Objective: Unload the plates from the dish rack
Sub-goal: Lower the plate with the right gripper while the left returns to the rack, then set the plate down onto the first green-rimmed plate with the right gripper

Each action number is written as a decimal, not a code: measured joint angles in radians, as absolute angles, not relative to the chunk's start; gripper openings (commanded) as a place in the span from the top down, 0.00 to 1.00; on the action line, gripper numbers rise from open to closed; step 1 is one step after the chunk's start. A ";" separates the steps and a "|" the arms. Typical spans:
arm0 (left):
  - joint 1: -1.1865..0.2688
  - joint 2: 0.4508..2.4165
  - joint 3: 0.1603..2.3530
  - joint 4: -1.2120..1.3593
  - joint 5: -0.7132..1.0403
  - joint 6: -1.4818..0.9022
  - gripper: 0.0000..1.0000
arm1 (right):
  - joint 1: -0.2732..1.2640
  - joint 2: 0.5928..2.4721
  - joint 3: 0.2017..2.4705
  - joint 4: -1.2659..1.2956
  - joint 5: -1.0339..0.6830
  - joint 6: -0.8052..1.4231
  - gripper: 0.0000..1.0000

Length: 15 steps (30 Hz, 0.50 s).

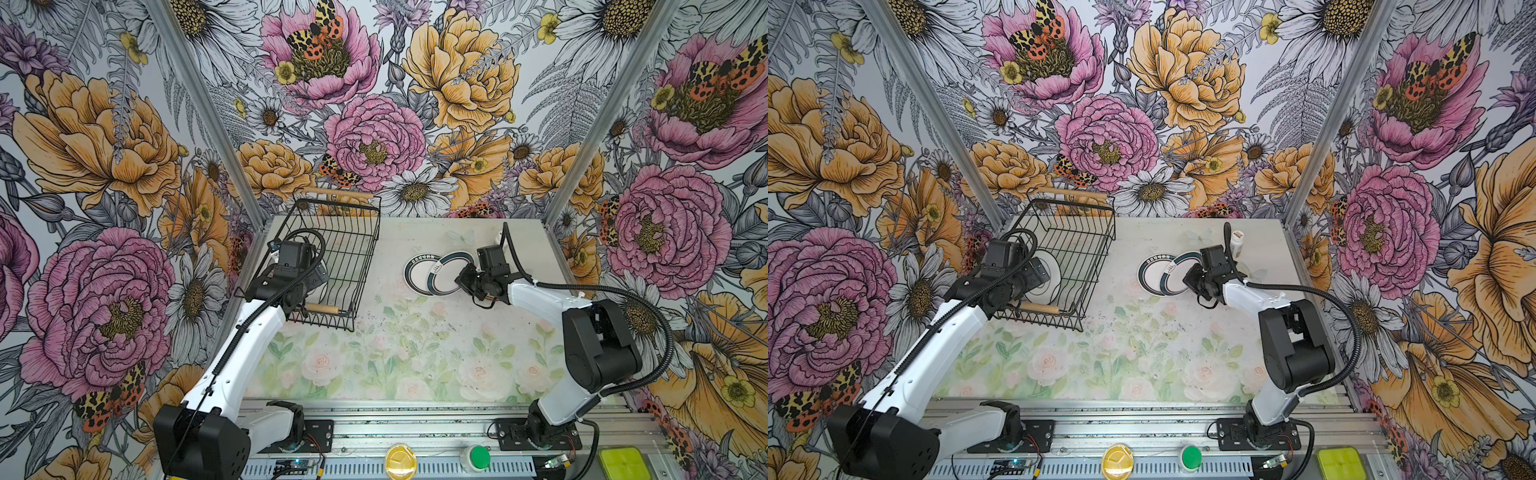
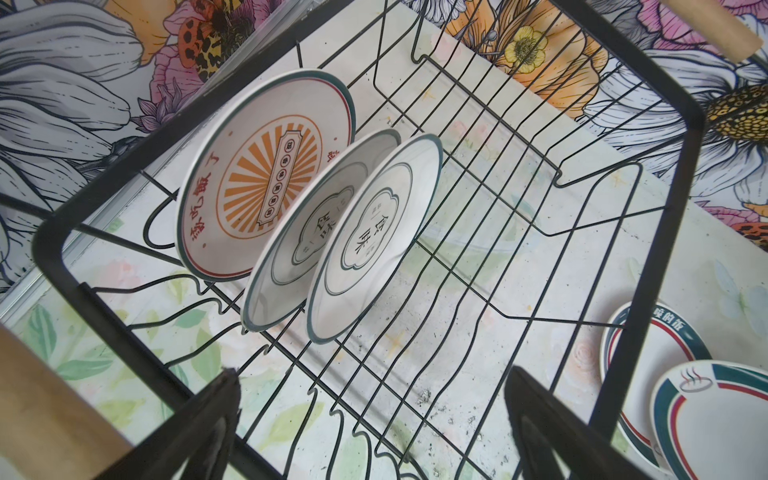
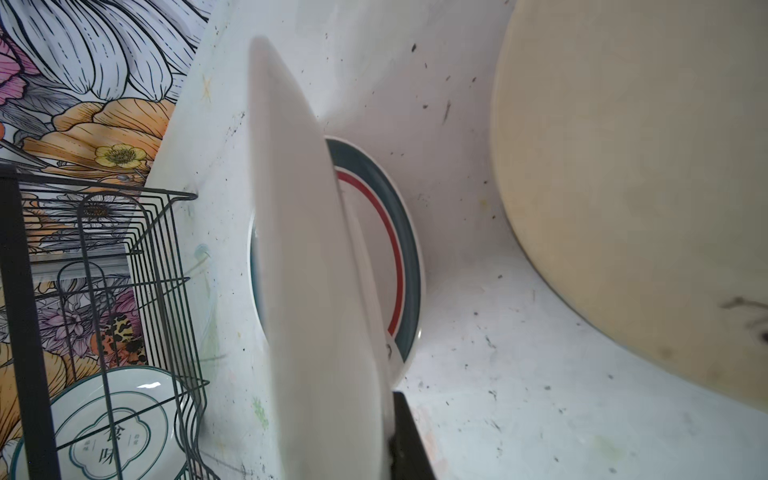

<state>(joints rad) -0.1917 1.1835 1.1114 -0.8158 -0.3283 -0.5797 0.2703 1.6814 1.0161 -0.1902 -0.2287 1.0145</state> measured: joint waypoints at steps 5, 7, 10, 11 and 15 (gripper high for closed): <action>-0.184 1.185 1.110 -0.811 -0.313 -0.575 0.01 | 0.276 1.711 1.026 -0.145 -0.266 1.051 1.00; -0.184 1.185 1.110 -0.810 -0.305 -0.575 0.01 | 0.276 1.725 1.027 -0.125 -0.281 1.066 1.00; -0.184 1.186 1.106 -0.808 -0.298 -0.573 0.01 | 0.277 1.747 1.029 -0.107 -0.301 1.085 1.00; -0.184 1.187 1.105 -0.807 -0.297 -0.573 0.01 | 0.277 1.755 1.030 -0.099 -0.307 1.092 1.00; -0.184 1.187 1.105 -0.807 -0.294 -0.572 0.01 | 0.279 1.776 1.033 -0.078 -0.323 1.111 1.00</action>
